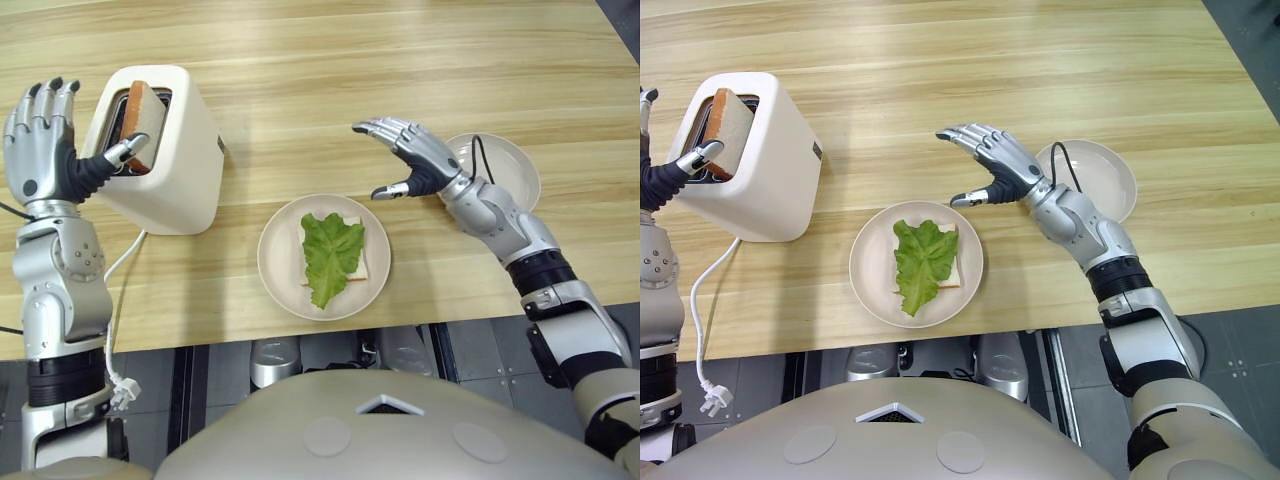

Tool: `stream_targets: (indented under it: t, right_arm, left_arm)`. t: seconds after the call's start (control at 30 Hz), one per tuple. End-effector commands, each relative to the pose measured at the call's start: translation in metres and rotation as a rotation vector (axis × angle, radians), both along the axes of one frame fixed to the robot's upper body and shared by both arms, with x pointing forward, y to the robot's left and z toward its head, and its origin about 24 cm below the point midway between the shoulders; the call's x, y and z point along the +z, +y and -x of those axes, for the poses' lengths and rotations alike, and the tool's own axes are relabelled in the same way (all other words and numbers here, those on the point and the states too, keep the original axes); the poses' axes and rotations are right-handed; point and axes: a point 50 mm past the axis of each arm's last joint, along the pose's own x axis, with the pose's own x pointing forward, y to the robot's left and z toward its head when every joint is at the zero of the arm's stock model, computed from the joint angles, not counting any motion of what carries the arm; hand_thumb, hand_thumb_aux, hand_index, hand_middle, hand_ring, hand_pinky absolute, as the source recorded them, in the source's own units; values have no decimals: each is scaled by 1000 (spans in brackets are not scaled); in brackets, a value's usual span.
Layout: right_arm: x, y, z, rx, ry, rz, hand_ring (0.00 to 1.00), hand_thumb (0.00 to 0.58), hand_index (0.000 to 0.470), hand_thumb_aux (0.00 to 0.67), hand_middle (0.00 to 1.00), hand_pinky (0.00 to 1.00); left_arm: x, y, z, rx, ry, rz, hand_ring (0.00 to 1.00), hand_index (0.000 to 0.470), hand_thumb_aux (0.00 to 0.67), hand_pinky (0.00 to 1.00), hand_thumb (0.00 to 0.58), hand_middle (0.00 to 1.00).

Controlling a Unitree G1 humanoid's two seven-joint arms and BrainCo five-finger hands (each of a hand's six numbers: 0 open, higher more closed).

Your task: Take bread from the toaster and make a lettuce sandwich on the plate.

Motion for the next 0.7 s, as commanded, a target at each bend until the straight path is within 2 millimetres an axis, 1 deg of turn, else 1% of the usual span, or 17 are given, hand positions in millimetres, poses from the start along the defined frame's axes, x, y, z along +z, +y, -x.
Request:
stream_targets:
  t: [0.03,0.07,0.1,0.13,0.17,0.27,0.37,0.4,0.43,0.5,0.57,0.6,0.63,0.67,0.7]
  right_arm:
    - [-1,-2,2,-8,5,-16,0,0,0,0,0,0]
    - [-1,-2,2,-10,6,-20,0,0,0,0,0,0]
    - [-1,-3,2,-12,6,-24,0,0,0,0,0,0]
    - [-1,-3,3,-14,7,-29,0,0,0,0,0,0]
    - [-1,-4,3,-16,8,-31,0,0,0,0,0,0]
    - [-1,-6,3,-27,9,-41,0,0,0,0,0,0]
    - [-2,-8,4,-39,13,-50,0,0,0,0,0,0]
    - [-2,-9,4,-41,14,-50,0,0,0,0,0,0]
    - [-2,-10,4,-45,12,-49,0,0,0,0,0,0]
    - [-1,-12,3,-51,9,-51,0,0,0,0,0,0]
    - [0,-13,3,-58,4,-51,0,0,0,0,0,0]
    - [0,-13,3,-60,3,-50,0,0,0,0,0,0]
    - [0,-13,3,-60,2,-49,0,0,0,0,0,0]
    - [-1,-13,3,-60,1,-48,0,0,0,0,0,0]
    - [-1,-12,3,-61,1,-51,0,0,0,0,0,0]
  left_arm:
    - [-20,-7,-6,-30,110,23,0,0,0,0,0,0]
    - [-24,-8,-7,-36,135,36,0,0,0,0,0,0]
    - [-28,-9,-8,-41,165,47,0,69,100,0,160,0]
    - [-33,-10,-10,-48,193,63,0,69,100,0,160,0]
    - [-35,-10,-10,-53,211,76,0,460,670,0,580,0]
    - [-38,-13,-12,-72,227,103,0,460,670,0,580,0]
    - [-34,-16,-15,-100,190,133,0,460,670,0,580,0]
    - [-28,-18,-17,-116,140,149,0,460,670,0,580,0]
    - [-16,-20,-19,-132,64,147,0,460,670,0,580,0]
    - [1,-23,-21,-153,-47,143,0,460,670,0,580,0]
    - [27,-26,-23,-181,-206,126,0,460,670,0,580,0]
    - [40,-29,-23,-199,-286,116,153,460,670,153,580,153]
    - [50,-32,-24,-216,-338,105,251,460,670,251,580,251]
    - [55,-35,-25,-228,-366,102,333,460,670,333,580,333]
    - [57,-37,-26,-239,-385,104,365,460,670,365,580,365]
